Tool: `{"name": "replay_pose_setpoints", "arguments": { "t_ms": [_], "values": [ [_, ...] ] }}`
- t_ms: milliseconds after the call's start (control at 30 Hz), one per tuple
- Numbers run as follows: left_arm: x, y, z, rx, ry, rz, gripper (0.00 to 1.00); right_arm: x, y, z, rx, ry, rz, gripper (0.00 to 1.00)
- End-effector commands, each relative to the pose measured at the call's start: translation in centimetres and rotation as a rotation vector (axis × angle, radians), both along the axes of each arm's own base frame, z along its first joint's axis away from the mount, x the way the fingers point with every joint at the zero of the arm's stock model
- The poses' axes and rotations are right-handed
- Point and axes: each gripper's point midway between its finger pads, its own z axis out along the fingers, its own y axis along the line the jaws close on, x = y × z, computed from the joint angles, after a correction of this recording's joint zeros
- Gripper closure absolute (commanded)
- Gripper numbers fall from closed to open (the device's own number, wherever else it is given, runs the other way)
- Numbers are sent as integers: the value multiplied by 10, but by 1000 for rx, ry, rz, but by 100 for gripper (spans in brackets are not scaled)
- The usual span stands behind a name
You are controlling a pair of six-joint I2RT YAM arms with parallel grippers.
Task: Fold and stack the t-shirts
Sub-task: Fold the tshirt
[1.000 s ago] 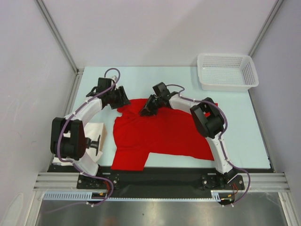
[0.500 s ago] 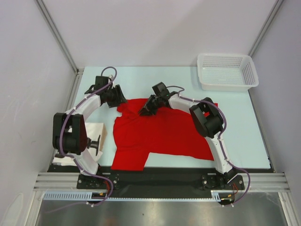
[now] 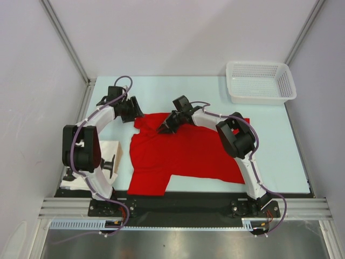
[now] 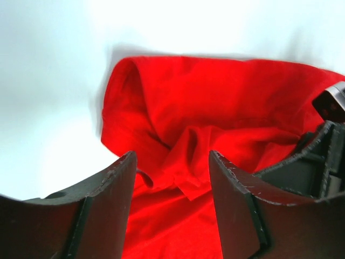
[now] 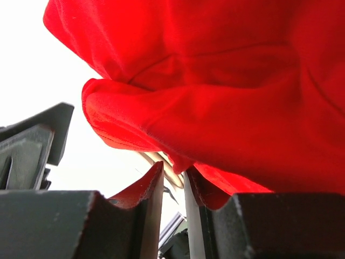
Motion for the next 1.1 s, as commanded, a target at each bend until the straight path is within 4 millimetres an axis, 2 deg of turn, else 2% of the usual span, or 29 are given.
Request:
{"name": "replay_pose_setpoints", "arguments": {
  "t_ms": [0,100,200,233,267,300,367,400,433,533,600,633,667,867,1067],
  "values": [
    [19,3,7,22,-50,-32,39,0,6,24,39,-17,-1,73],
    [24,6,1,39,-40,-34,39,-1,4,22,28,-19,-1,77],
    [32,6,-2,42,-28,-33,35,-1,4,25,34,-36,22,89],
    [32,6,-9,42,-4,-34,34,-3,3,26,22,-36,33,100],
    [33,5,-11,40,5,-34,34,-4,0,26,7,-69,72,100],
    [37,5,-8,41,-1,-33,34,-2,0,36,6,-94,91,100],
    [39,6,-13,41,18,-27,35,-13,-6,40,0,-82,147,100],
    [42,5,-11,37,14,-28,38,-19,-11,38,-6,-91,176,100],
    [42,5,-12,36,17,-29,41,-22,-15,51,3,-110,187,100],
    [46,3,-14,24,22,-26,47,-36,-27,62,11,-134,248,100],
    [47,1,-21,11,54,-32,53,-45,-33,65,14,-127,284,100],
    [46,0,-25,5,77,-26,56,-52,-38,58,4,-114,298,100],
    [47,0,-26,3,82,-25,57,-55,-41,66,12,-133,301,100],
    [48,-6,-35,-33,118,-18,56,-81,-62,51,-2,-98,344,100],
    [50,-11,-56,-58,197,-17,53,-93,-81,36,-26,-79,370,100]
  ]
}}
